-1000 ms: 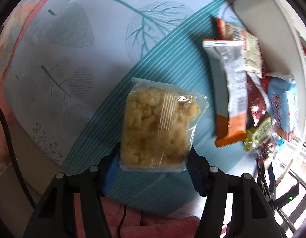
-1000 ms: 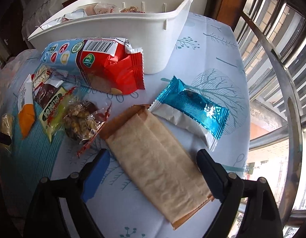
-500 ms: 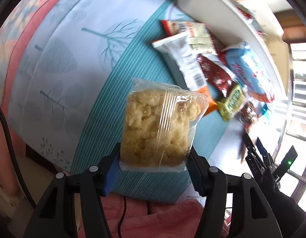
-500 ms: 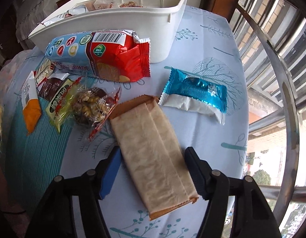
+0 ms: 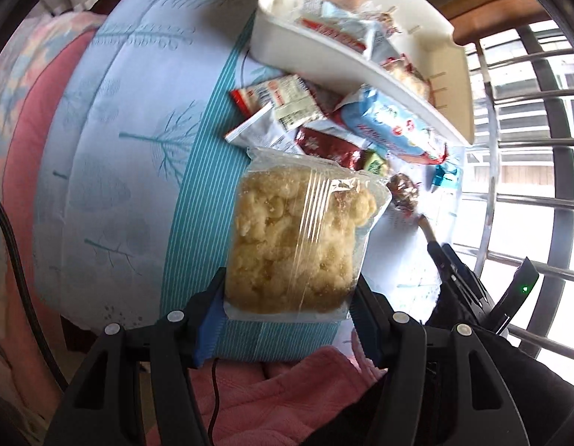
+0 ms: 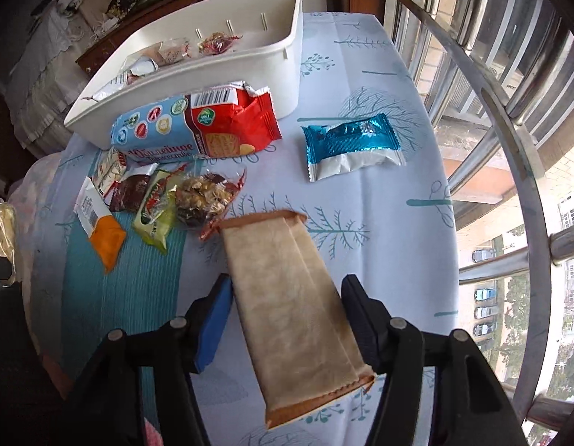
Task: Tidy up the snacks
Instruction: 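Lift the puffed-corn bag with the left tool while the right tool grasps the tan paper pack, then carry both held packs over the white tray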
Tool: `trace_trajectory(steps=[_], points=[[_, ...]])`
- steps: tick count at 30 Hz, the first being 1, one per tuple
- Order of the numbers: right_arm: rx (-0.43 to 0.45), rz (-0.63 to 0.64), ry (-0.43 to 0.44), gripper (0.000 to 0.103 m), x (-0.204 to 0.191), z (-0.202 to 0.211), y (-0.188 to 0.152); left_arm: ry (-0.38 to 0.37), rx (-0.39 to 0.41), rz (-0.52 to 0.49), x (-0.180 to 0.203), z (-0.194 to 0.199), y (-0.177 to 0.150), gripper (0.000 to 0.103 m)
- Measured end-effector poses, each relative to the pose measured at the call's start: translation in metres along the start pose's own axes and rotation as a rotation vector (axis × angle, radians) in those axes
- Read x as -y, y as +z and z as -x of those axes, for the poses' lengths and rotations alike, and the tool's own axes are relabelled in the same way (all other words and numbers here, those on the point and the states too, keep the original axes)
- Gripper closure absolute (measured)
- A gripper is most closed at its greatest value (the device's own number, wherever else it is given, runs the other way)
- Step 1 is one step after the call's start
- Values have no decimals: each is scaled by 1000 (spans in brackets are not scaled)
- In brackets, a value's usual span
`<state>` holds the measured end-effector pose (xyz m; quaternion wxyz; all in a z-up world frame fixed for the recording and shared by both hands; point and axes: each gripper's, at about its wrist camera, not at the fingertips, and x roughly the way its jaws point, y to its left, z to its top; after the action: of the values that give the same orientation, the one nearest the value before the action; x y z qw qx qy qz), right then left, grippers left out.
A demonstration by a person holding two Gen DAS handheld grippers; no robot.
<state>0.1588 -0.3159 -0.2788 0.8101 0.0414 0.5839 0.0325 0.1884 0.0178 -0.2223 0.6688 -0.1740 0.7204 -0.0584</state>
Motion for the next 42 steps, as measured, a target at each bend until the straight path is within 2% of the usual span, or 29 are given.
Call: trace_trajectory(steps=[1,2,3,4,11,13,18,20,22,24,30,33,42], points=[[15,-7,14,79,-2,5,0,-2,6,-19,7,5,3,43],[36,-14,37,88,-2,9,5,-1,13,-40,12,9,6,43],[48,-23,12,96,-4,14,7,2,19,-63,17,15,10,43],[58,-36,0,100,-4,19,11,3,24,-80,22,16,9,43],[125,-81,29,103,-5,36,25,9,49,-193,49,42,20,43],[119,-69,13,102,-5,37,27,14,54,-216,55,43,24,43],[38,-89,-19,100,0,19,20,14,75,-268,66,48,31,43],[-8,-121,-11,92,2,9,16,16,77,-277,68,50,33,43],[-64,-149,-3,59,4,-4,12,22,74,-283,69,51,35,43],[-100,-171,2,50,3,-13,8,29,70,-294,69,51,35,43],[-171,-196,-17,50,-6,-34,3,45,54,-313,63,49,39,43],[-183,-203,-58,45,-11,-39,4,49,48,-315,58,49,42,43],[-230,-259,-149,44,-17,-52,8,49,23,-309,42,48,52,43]])
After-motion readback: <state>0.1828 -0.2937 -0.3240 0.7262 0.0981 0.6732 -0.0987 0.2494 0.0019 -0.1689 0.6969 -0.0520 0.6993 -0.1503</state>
